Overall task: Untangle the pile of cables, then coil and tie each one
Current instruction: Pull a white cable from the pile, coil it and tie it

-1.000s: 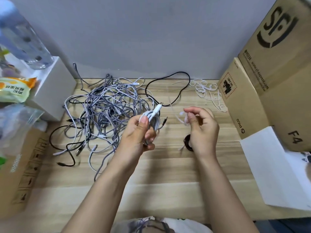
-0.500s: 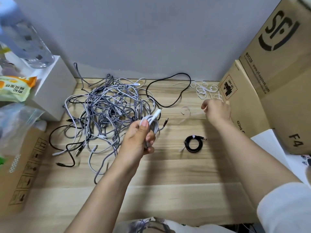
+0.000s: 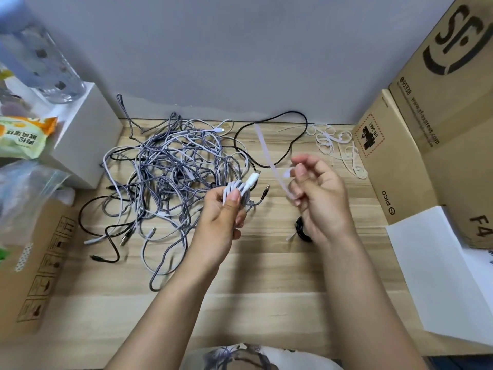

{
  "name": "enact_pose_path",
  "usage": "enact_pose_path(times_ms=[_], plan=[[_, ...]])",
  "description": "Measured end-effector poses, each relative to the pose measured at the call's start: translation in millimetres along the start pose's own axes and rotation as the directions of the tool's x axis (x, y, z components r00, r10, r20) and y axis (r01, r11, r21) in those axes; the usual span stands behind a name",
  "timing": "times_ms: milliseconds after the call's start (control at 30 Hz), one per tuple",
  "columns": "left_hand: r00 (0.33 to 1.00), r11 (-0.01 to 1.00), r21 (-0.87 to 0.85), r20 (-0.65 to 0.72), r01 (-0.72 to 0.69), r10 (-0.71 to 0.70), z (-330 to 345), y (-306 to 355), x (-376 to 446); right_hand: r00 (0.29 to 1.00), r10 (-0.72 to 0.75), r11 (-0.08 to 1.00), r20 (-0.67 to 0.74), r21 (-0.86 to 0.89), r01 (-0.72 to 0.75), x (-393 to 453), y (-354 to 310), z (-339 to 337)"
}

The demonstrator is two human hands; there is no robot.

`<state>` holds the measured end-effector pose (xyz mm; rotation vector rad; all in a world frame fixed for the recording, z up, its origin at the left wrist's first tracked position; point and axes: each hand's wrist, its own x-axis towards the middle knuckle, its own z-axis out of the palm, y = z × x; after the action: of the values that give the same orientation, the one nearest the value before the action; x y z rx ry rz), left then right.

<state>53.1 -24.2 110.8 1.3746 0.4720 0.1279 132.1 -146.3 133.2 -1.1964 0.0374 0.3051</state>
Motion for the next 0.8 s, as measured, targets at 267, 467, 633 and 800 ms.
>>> enact_pose_path(times_ms=[267, 467, 633, 800], plan=[[0.977, 0.977, 0.042, 0.041, -0.21, 0.209, 12.2, 3.4, -11.1, 0.994, 0.104, 0.99, -0.015, 0.101, -0.102, -42.4, 30.8, 21.3], [0.941, 0.932, 0.143, 0.103, -0.334, 0.322, 16.6, 20.1, -25.4, 0.997, 0.061, 0.985, -0.037, -0.158, -0.066, -48.8, 30.0, 20.0], [0.911, 0.852, 0.322, 0.174, -0.412, 0.375, 15.9, 18.3, -27.5, 0.99, 0.072, 0.951, -0.123, -0.29, -0.105, -48.1, 28.9, 18.4], [0.91, 0.894, 0.225, 0.252, -0.387, 0.33, 13.2, 10.9, -25.5, 0.99, 0.137, 0.959, -0.019, -0.249, -0.137, -48.9, 15.1, 17.1]])
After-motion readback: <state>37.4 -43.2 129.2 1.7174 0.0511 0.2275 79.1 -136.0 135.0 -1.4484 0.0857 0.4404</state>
